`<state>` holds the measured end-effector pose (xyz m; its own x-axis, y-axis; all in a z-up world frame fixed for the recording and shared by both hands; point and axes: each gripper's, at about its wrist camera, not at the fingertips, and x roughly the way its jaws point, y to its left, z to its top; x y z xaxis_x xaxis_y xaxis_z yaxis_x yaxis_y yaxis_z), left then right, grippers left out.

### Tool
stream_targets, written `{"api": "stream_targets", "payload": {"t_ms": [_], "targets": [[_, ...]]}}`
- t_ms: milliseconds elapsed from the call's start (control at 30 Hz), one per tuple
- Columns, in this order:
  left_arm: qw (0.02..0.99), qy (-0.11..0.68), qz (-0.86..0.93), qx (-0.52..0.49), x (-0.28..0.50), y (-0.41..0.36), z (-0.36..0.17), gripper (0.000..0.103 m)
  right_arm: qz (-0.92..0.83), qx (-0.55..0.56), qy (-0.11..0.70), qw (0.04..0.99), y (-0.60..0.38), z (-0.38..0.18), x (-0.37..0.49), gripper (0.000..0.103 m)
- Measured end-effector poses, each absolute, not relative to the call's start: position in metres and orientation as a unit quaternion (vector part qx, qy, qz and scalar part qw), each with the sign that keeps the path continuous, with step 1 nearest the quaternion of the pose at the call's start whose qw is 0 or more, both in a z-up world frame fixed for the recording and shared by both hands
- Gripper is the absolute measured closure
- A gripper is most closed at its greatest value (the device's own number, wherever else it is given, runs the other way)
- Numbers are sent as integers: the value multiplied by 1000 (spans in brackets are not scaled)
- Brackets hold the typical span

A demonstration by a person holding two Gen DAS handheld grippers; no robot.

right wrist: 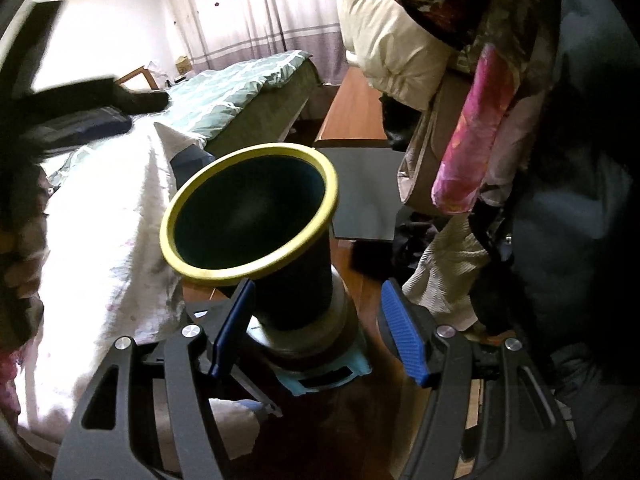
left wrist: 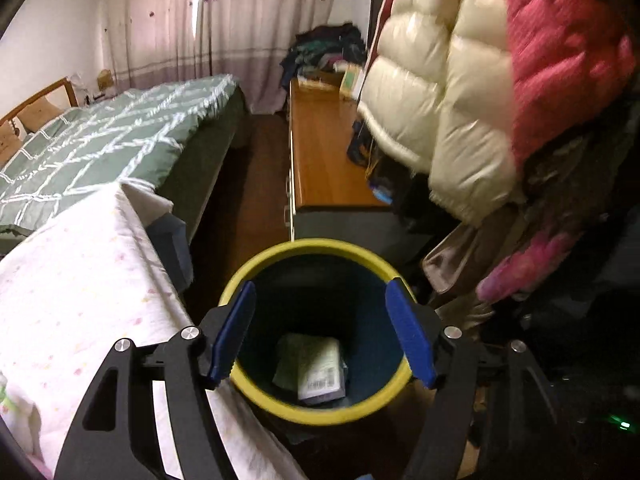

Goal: Collect trash
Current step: 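Carry the white carton over the bin and open the left tool, then grasp the white foam mesh net with the right tool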

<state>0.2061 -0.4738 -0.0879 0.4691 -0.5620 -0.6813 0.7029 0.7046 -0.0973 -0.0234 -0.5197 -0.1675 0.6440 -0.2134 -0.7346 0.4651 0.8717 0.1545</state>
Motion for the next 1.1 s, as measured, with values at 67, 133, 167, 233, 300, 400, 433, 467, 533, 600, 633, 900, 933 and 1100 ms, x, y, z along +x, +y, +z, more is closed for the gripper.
{"api": "stream_targets", "payload": {"t_ms": [67, 133, 167, 233, 300, 400, 433, 467, 533, 600, 633, 900, 933, 1100], "targets": [[857, 341, -377, 88, 188, -453, -69, 26, -189, 165, 376, 892, -515, -167, -23, 41], [858, 329, -387, 81, 169, -429, -51, 22, -185, 165, 377, 892, -510, -167, -21, 41], [859, 322, -391, 78, 158, -415, -41, 21, -182, 164, 377, 893, -507, -167, -20, 41], [864, 309, -392, 68, 140, -384, -23, 16, -175, 161, 380, 894, -499, -167, -17, 41], [868, 300, -391, 60, 125, -356, -10, 14, -164, 155, 382, 896, -487, -167, -13, 40], [883, 278, -375, 49, 102, -295, 12, 11, -147, 145, 385, 899, -470, -165, -6, 40], [890, 272, -363, 46, 98, -277, 17, 11, -138, 139, 385, 902, -460, -163, -3, 40], [900, 264, -344, 41, 93, -254, 23, 11, -129, 135, 385, 904, -452, -161, -1, 40], [913, 253, -317, 32, 86, -218, 31, 10, -110, 125, 383, 908, -434, -156, 3, 37], [928, 242, -281, 24, 76, -175, 37, 10, -87, 110, 383, 913, -411, -150, 8, 35], [934, 237, -265, 23, 73, -159, 38, 10, -75, 105, 383, 915, -402, -148, 10, 35], [961, 220, -166, 11, 45, -55, 29, 10, 88, 48, 361, 927, -300, -114, 22, 24], [962, 219, -163, 8, 43, -47, 28, 10, 115, 42, 353, 927, -285, -109, 22, 19], [963, 223, -152, -7, 41, -24, 18, 10, 189, -2, 326, 926, -229, -92, 32, 9]]}}
